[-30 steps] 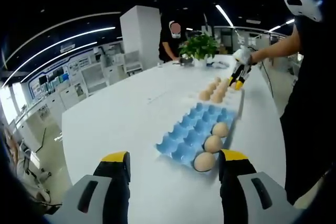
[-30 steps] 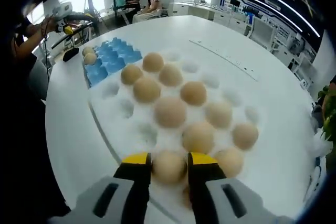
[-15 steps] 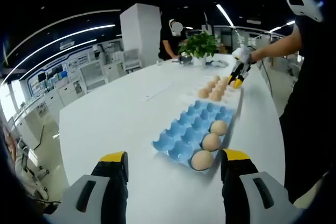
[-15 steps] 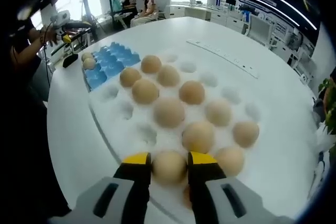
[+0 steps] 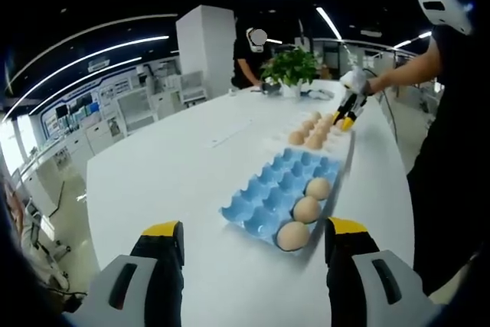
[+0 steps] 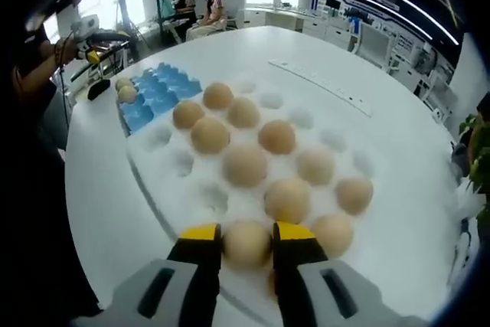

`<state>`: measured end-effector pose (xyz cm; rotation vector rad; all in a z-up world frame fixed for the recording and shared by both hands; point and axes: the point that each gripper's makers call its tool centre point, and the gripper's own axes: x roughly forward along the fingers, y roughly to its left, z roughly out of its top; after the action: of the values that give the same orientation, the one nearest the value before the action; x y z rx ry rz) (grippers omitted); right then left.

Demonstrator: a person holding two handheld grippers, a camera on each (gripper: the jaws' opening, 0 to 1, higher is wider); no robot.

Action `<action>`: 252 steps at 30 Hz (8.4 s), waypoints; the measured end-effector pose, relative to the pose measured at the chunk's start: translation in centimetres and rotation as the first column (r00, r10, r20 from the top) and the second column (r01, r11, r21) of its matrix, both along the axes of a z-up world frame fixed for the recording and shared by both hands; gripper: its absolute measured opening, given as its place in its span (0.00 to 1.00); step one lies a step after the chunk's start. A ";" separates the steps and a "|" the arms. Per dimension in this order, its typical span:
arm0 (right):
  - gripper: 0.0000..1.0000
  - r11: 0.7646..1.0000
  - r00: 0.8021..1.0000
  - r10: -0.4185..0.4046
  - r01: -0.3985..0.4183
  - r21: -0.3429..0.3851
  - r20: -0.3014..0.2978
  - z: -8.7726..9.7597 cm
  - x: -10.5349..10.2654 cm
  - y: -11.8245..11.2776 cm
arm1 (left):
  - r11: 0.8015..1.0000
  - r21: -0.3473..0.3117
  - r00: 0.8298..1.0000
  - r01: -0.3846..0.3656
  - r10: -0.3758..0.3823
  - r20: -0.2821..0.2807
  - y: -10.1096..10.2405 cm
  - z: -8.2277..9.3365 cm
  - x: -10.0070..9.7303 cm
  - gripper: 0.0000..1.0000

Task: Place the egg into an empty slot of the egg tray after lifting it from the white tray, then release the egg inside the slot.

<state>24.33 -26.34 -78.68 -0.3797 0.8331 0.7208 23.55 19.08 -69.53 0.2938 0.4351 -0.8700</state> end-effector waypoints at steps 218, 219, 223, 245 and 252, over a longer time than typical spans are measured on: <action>0.33 0.807 0.824 0.501 -0.555 0.200 0.264 2.7 -1.8 27.2 | 0.999 -0.033 0.999 0.030 -0.029 0.022 -0.3 1.4 -0.7 0.75; 0.34 0.809 0.823 0.501 -0.555 0.194 0.268 2.7 -1.8 27.0 | 0.999 -0.036 0.999 0.029 -0.028 0.026 -0.3 1.4 -0.7 0.75; 0.33 0.825 0.838 0.474 -0.530 0.195 0.272 2.9 -1.5 26.0 | 0.999 -0.030 0.999 0.027 -0.026 0.022 -0.3 1.3 -0.8 0.75; 0.33 0.877 0.878 0.388 -0.445 0.180 0.281 3.6 -1.8 21.0 | 0.999 -0.033 0.999 0.032 -0.031 0.031 -0.3 1.5 -0.8 0.74; 0.33 0.908 0.904 0.333 -0.384 0.167 0.268 3.2 -2.1 17.8 | 0.999 -0.026 0.999 0.023 -0.023 0.032 0.0 1.5 -0.7 0.74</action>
<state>22.24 -8.55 -75.47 -0.4182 0.4554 1.0808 22.89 19.10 -68.07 0.2888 0.3910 -0.8917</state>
